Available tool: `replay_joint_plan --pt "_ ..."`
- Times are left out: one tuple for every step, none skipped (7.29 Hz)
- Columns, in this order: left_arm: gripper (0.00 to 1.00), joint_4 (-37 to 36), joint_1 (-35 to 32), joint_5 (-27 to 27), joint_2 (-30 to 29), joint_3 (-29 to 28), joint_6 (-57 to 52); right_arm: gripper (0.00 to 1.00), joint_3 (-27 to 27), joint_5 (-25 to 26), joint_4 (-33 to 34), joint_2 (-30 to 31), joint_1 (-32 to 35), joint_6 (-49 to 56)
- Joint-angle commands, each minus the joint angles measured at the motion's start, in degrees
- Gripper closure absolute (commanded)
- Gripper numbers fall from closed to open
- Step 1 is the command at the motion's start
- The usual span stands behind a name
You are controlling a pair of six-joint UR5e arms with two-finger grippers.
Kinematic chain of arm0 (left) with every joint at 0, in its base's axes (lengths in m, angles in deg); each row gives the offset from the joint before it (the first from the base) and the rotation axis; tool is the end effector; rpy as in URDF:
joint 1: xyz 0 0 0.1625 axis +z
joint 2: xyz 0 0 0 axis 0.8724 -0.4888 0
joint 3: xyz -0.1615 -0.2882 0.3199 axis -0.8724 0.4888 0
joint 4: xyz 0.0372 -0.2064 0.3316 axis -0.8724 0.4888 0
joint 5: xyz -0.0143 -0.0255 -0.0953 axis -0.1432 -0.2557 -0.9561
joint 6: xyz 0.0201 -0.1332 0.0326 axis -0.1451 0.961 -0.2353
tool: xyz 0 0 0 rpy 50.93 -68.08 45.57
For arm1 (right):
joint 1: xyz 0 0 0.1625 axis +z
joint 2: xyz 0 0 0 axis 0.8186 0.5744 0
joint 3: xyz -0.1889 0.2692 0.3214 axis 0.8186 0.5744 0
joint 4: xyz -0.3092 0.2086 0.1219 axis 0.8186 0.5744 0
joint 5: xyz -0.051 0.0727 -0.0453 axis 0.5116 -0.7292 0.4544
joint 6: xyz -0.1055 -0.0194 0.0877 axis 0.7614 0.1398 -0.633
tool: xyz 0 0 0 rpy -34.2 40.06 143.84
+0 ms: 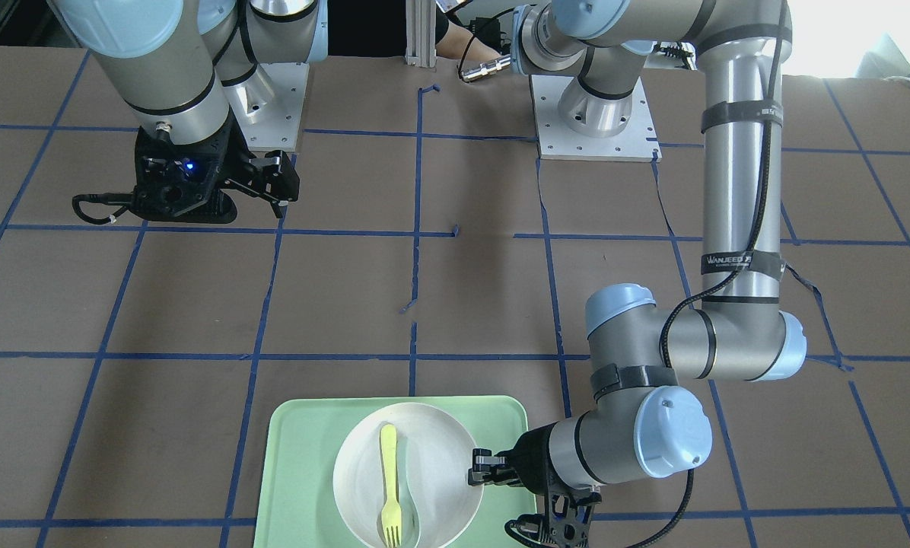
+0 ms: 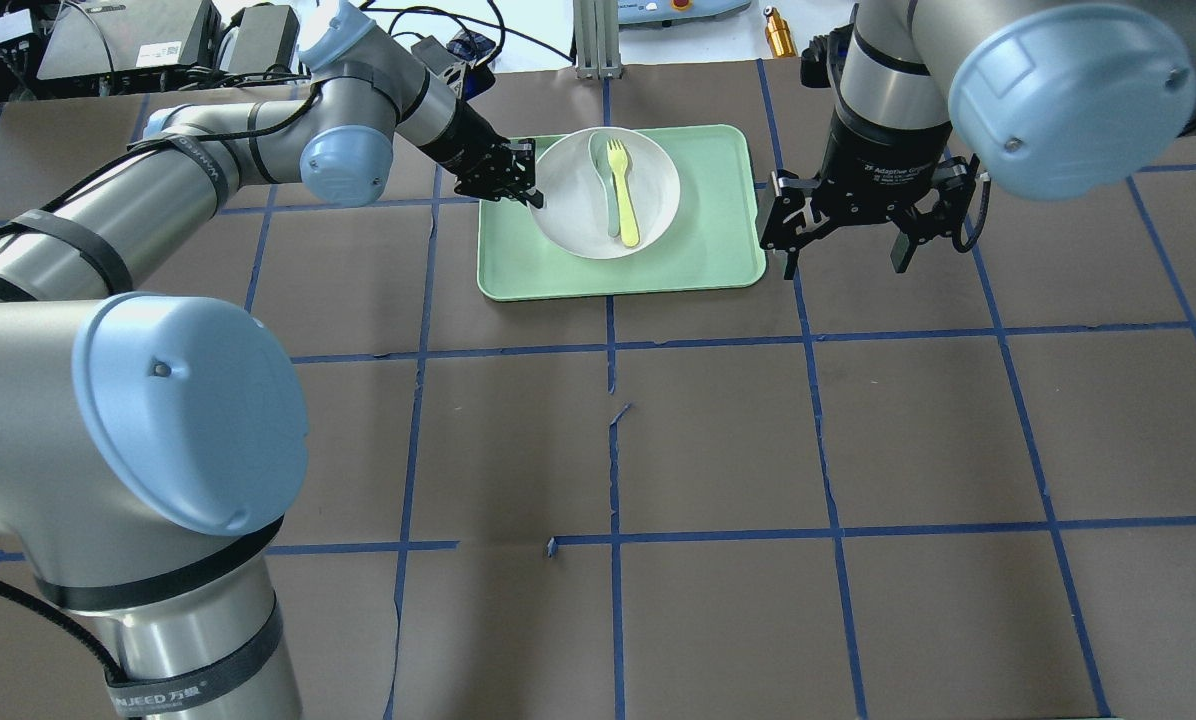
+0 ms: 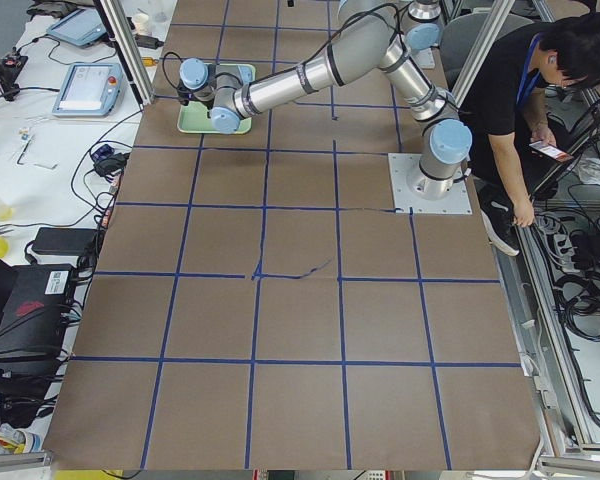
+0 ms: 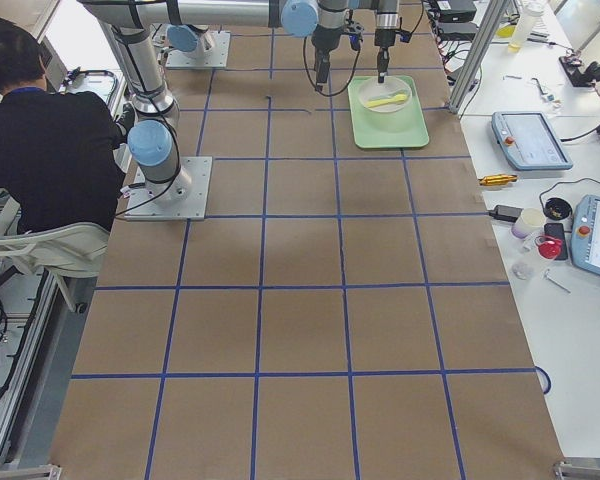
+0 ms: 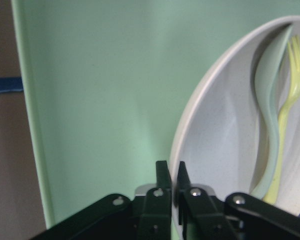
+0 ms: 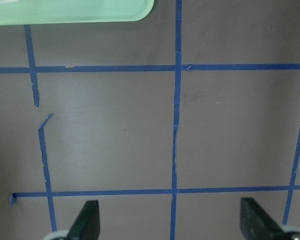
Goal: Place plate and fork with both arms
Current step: 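Carry the plate with the left gripper onto the mint-green tray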
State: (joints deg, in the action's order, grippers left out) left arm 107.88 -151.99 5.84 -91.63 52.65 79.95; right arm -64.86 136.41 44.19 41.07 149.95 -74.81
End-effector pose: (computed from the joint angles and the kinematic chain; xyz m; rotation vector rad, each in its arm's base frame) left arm -0.2207 -0.7509 0.1912 -0.1030 -2.6027 0.0294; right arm 0.1726 -0.4745 0.4428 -0.0010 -3.1068 -0.1765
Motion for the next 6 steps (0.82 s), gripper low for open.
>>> replay_joint_plan --pt "1.00 -0.30 -0.60 0.71 -1.50 -0.58 -2.22 0.00 0.01 -0.07 0.11 -0.16 0.00 0.01" --pt "1.00 -0.30 -1.12 0.71 -1.58 -0.31 -2.04 0.00 -0.08 -0.07 0.11 -0.16 0.00 0.01" --pt "1.00 -0.30 -1.65 0.71 -1.67 -0.14 0.05 0.00 0.01 -0.07 0.11 -0.42 0.00 0.01" --pt "0.75 -0.48 -1.65 0.62 -1.59 -0.13 3.20 0.00 0.01 -0.07 0.19 -0.51 0.00 0.01" --pt "0.08 -2.13 -1.65 0.62 -1.41 -0.13 2.97 0.00 0.01 -0.07 1.50 -0.69 0.00 0.01" --pt "0.00 -2.23 -1.65 0.71 0.16 -0.22 2.79 0.00 0.53 -0.25 6.38 -2.17 0.09 -0.86"
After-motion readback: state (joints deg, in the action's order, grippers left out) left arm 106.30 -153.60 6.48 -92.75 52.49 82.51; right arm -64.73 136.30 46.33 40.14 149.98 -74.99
